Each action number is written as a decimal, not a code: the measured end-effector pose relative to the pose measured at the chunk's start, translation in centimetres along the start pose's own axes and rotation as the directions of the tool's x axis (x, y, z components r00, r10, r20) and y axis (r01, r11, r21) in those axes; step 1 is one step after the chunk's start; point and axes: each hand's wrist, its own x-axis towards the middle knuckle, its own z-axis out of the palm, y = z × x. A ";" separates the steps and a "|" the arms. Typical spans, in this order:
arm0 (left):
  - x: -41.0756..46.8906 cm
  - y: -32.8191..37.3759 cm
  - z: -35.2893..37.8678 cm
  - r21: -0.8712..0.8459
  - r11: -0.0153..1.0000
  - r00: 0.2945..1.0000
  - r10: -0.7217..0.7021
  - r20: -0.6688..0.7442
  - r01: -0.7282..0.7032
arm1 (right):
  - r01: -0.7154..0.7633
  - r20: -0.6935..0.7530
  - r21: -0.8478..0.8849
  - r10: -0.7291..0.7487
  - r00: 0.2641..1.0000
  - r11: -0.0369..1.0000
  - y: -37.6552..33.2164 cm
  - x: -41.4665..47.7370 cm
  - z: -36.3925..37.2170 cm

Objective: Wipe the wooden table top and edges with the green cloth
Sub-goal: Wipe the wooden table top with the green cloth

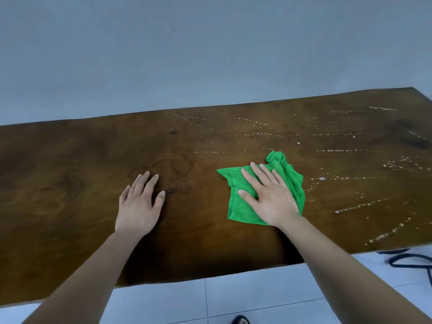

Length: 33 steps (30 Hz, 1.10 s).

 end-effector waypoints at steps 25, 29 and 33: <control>-0.3 0.3 0.1 0.069 0.997 1.000 0.029 -0.008 -0.029 | 0.413 -0.004 0.028 -0.413 0.911 0.910 -10.5 -10.5 4.0; -0.3 0.3 0.2 0.062 0.998 1.000 0.024 -0.002 -0.024 | 0.301 0.004 0.026 -0.302 0.953 0.953 -2.6 -10.5 1.8; -0.2 0.5 0.3 0.065 0.998 1.000 0.015 0.005 -0.016 | 0.051 0.015 0.012 -0.051 0.999 0.999 5.3 -10.1 -0.6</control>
